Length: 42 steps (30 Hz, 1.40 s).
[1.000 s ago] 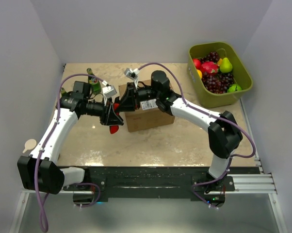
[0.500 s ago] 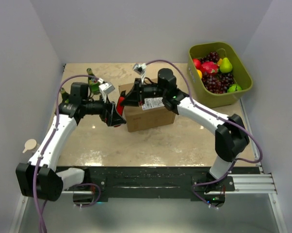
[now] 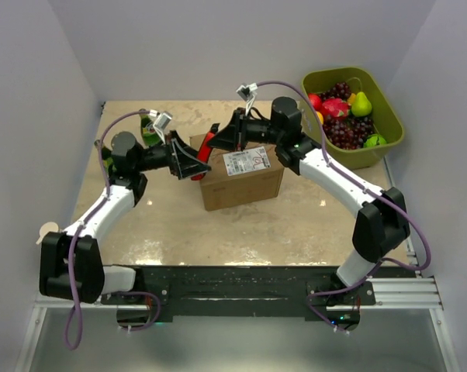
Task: Unpack the express box
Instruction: Cut the express box at the center of the board.
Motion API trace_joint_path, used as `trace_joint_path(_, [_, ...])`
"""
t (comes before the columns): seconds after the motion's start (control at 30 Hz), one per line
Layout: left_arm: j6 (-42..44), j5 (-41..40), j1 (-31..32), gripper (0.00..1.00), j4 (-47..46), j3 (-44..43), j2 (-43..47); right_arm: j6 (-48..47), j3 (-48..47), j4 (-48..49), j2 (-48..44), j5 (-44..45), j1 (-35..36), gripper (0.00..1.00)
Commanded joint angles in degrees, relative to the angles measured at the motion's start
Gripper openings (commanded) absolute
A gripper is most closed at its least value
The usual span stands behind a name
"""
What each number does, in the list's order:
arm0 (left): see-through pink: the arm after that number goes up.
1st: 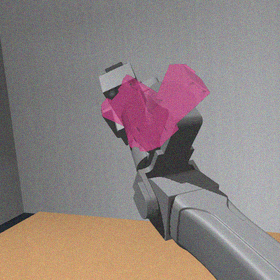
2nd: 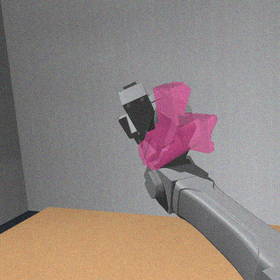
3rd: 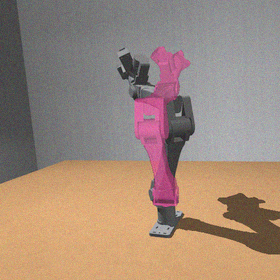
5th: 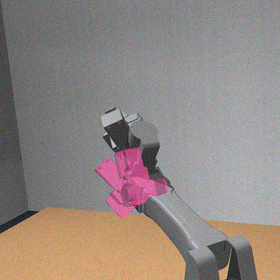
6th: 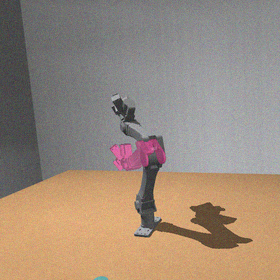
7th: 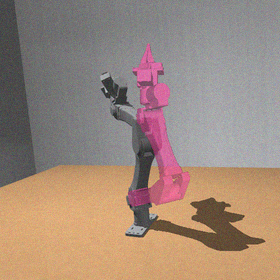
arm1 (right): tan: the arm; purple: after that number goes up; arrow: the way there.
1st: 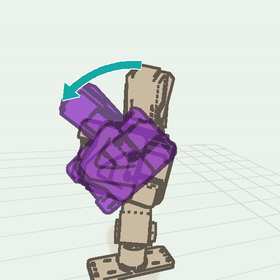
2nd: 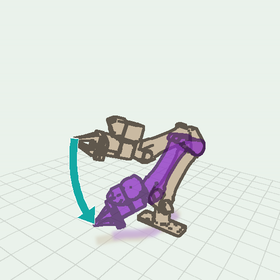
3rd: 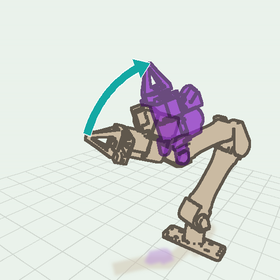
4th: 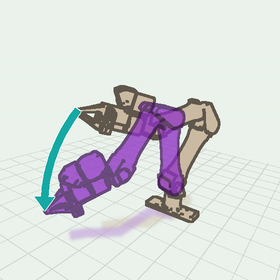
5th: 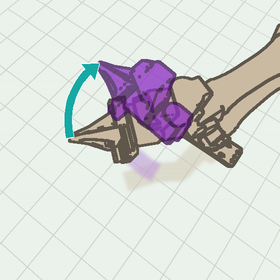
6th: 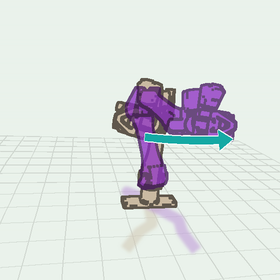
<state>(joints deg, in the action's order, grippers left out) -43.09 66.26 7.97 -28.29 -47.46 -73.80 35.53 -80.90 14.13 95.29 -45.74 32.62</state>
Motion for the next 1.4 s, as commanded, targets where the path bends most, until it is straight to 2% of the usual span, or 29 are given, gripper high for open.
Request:
trace_joint_path(0.0, [-13.95,5.46,2.31,0.84,-24.51,2.89,-1.69,-1.95,-2.24,-0.94,-2.12,0.56,0.07,0.00])
trace_joint_path(0.07, [-15.18,5.98,2.58,0.77,-26.97,3.95,-2.14,-2.39,-2.76,-1.12,-1.77,0.73,0.07,0.00])
trace_joint_path(0.1, [-15.35,6.33,2.58,0.67,-28.12,4.91,-2.49,-2.57,-2.94,-1.38,-1.68,1.00,-0.01,0.00])
trace_joint_path(0.17, [-15.97,7.65,2.58,0.58,-30.15,5.62,-2.75,-2.83,-3.03,-1.47,-1.25,1.35,0.07,0.00])
trace_joint_path(0.2, [-15.97,8.18,2.67,0.48,-31.02,5.80,-3.45,-2.92,-3.03,-1.65,-1.16,1.44,-0.01,0.00])
trace_joint_path(0.27, [-18.42,9.32,2.67,0.40,-34.52,6.06,-5.03,-3.01,-2.86,-1.74,-0.98,1.26,-0.01,0.00])
trace_joint_path(0.3, [-19.30,9.50,2.67,0.30,-34.72,5.98,-5.39,-3.18,-2.68,-1.82,-0.98,1.35,-0.01,0.00])
trace_joint_path(0.37, [-18.70,10.11,2.75,0.22,-34.55,5.80,-5.65,-3.36,-1.98,-1.74,-1.33,1.26,-0.01,0.00])
trace_joint_path(0.4, [-18.00,10.38,2.76,0.08,-33.76,5.11,-5.74,-3.45,-1.72,-1.48,-1.42,1.18,-0.01,0.00])
trace_joint_path(0.43, [-15.82,11.08,2.67,0.00,-32.19,4.40,-5.65,-3.62,-1.37,-1.30,-1.77,1.09,-0.10,0.00])
trace_joint_path(0.6, [-4.84,13.37,2.58,0.00,-17.96,-1.56,-5.74,-7.22,4.43,-3.30,-6.41,-1.64,-0.72,0.02])
trace_joint_path(0.63, [-3.07,14.50,2.58,0.00,-15.94,-2.54,-5.92,-7.66,8.09,-4.02,-7.99,-1.90,-0.80,0.11])
trace_joint_path(0.67, [-0.79,15.12,2.67,0.00,-9.82,-3.59,-6.09,-8.28,10.30,-3.76,-9.49,-3.38,-0.72,0.23])
trace_joint_path(0.7, [5.93,15.82,2.67,0.00,-5.33,-6.39,-6.18,-8.63,12.15,-2.28,-12.55,-4.00,-0.72,0.40])
trace_joint_path(0.73, [10.61,16.70,2.67,0.00,0.55,-8.07,-6.27,-9.24,14.09,-2.18,-13.71,-4.01,-0.72,0.45])
trace_joint_path(0.77, [16.40,16.88,2.67,0.00,16.10,-10.09,-6.70,-10.47,14.45,-2.61,-14.59,-3.23,-0.72,0.51])
trace_joint_path(0.8, [32.12,16.89,2.67,0.00,26.17,-15.15,-7.14,-10.91,14.37,-3.75,-15.30,-2.09,-0.89,0.54])
trace_joint_path(0.83, [41.33,15.06,2.84,0.00,37.84,-18.34,-7.84,-11.44,13.94,-4.02,-15.91,-1.73,-1.07,0.54])
trace_joint_path(0.87, [50.38,14.00,2.93,0.00,57.36,-21.41,-10.20,-11.88,13.76,-4.02,-16.01,-1.55,-1.07,0.54])
trace_joint_path(0.9, [65.70,13.11,3.11,0.00,66.26,-27.53,-11.96,-11.89,13.67,-3.33,-16.01,-1.11,-1.16,0.55])
trace_joint_path(0.93, [72.99,11.37,3.37,0.00,74.88,-30.55,-13.81,-11.62,13.75,-2.62,-15.75,-1.02,-1.50,0.56])
trace_joint_path(0.97, [79.59,10.65,3.46,0.00,89.23,-35.02,-17.31,-10.58,13.67,-1.83,-15.66,-0.76,-1.60,0.57])
trace_joint_path(1.0, [88.88,8.99,3.55,0.00,94.42,-36.28,-18.56,-9.96,13.67,-0.17,-15.40,-0.50,-1.68,0.58])
trace_joint_path(1.07, [93.09,8.01,3.55,0.00,100.69,-36.91,-19.36,-7.77,13.84,2.64,-14.60,-0.50,-1.95,0.61])
trace_joint_path(1.13, [95.38,7.48,3.55,0.00,102.81,-36.83,-19.02,-6.97,13.06,3.79,-13.73,-0.67,-2.12,0.64])
trace_joint_path(1.37, [91.35,7.39,3.63,0.00,99.84,-35.60,-16.73,-5.82,10.50,6.00,-9.86,-0.93,-2.04,0.68])
